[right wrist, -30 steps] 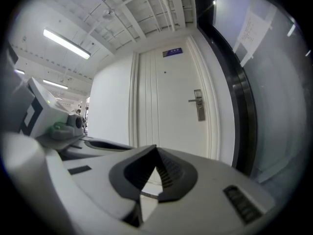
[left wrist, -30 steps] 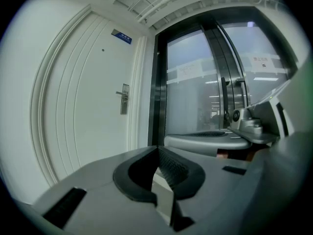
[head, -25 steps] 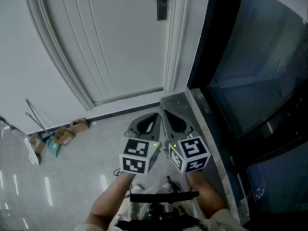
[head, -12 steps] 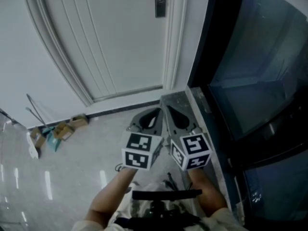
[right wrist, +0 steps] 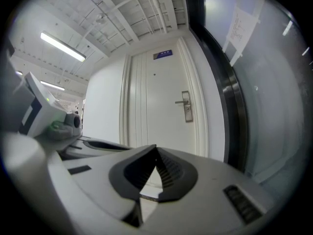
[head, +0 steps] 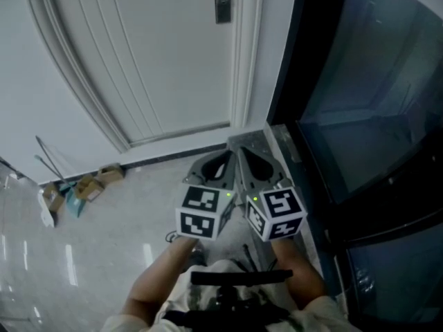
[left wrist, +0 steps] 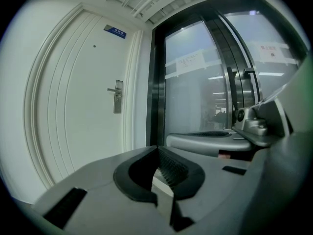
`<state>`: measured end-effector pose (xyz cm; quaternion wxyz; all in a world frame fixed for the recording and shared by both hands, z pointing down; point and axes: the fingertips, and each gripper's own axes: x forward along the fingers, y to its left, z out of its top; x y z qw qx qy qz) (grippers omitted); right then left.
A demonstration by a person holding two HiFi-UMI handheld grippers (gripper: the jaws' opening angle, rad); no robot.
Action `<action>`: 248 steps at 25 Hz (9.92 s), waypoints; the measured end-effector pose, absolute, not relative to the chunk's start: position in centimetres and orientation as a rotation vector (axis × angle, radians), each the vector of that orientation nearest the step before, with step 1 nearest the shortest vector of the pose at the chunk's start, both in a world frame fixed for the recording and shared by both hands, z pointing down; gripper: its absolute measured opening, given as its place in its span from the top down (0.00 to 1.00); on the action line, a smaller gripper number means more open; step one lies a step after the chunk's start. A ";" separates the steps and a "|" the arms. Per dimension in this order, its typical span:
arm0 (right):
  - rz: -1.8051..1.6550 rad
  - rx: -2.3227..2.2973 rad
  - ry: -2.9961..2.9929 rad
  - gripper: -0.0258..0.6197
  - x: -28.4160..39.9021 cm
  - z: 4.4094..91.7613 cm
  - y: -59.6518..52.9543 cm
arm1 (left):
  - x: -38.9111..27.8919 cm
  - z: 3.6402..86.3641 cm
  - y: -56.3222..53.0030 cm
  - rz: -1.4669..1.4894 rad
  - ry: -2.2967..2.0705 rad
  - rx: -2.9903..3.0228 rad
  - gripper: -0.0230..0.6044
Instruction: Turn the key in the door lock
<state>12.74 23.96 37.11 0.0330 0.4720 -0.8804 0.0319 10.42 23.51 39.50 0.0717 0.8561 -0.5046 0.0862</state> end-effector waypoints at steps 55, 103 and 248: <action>0.029 1.538 -2.605 0.95 3.9 36.8 -14.2 | 1.0 39.0 -15.0 0.217 -1.470 2.623 0.94; -1.238 1.178 -1.768 0.86 4.9 21.9 -36.6 | 1.6 28.8 -34.0 0.002 -1.516 2.706 0.94; -0.985 1.223 -1.894 0.86 5.0 21.6 -40.7 | 1.1 31.0 -34.8 0.011 -1.441 2.686 0.94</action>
